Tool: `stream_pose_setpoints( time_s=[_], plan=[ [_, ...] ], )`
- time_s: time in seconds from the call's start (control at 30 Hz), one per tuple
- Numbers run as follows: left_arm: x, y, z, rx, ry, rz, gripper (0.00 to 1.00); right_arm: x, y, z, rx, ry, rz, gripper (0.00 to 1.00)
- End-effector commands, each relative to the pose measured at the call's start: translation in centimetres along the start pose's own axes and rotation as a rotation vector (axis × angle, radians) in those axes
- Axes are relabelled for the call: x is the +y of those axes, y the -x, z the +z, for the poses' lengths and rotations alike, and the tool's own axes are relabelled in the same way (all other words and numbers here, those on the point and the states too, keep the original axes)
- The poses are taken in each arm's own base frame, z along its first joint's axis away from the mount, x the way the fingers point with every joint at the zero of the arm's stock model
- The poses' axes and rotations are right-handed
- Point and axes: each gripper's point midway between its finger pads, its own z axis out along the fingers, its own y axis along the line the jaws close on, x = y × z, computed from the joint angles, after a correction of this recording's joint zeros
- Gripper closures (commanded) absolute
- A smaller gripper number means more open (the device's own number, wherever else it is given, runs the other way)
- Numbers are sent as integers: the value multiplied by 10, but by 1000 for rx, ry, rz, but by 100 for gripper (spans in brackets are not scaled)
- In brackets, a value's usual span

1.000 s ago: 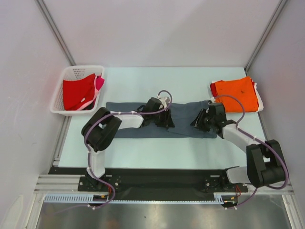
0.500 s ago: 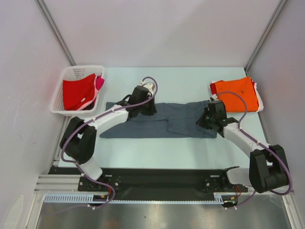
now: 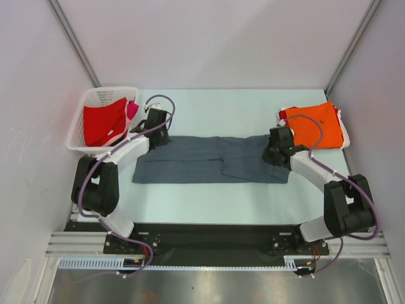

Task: Fold and stack the t-shirts
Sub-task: Fold the tshirt

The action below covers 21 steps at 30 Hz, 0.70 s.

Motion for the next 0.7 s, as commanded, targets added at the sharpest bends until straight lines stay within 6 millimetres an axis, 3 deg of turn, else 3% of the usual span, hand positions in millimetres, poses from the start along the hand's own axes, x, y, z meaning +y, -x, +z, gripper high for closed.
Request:
stream_pose_setpoints(
  time_s=[0.0,0.1,0.13,0.17,0.27,0.37,0.5,0.67],
  plan=[
    [8,2,-11,-50,26,-62,100,-4,9,-9,-39,-33,16,100],
    [11,-4,-12,-73,22,-93,100,-16,-2,-17,-43,-38,83,97],
    [14,-1,-14,-88,26,-105,100,-16,-2,-26,-64,-15,113,90],
    [15,-1,-14,-93,24,-118,100,-27,-17,-25,-46,-29,138,85],
    [17,5,-17,-107,8,-148,100,-43,-35,-36,-75,-16,252,55],
    [15,9,-21,-120,-11,-156,100,-47,-38,-48,-129,25,366,53],
    [11,9,-24,-119,-37,-165,100,-56,-58,-45,-133,68,491,51],
    [11,8,-32,-131,-53,-181,100,-55,-59,-38,-145,94,580,50]
  ],
)
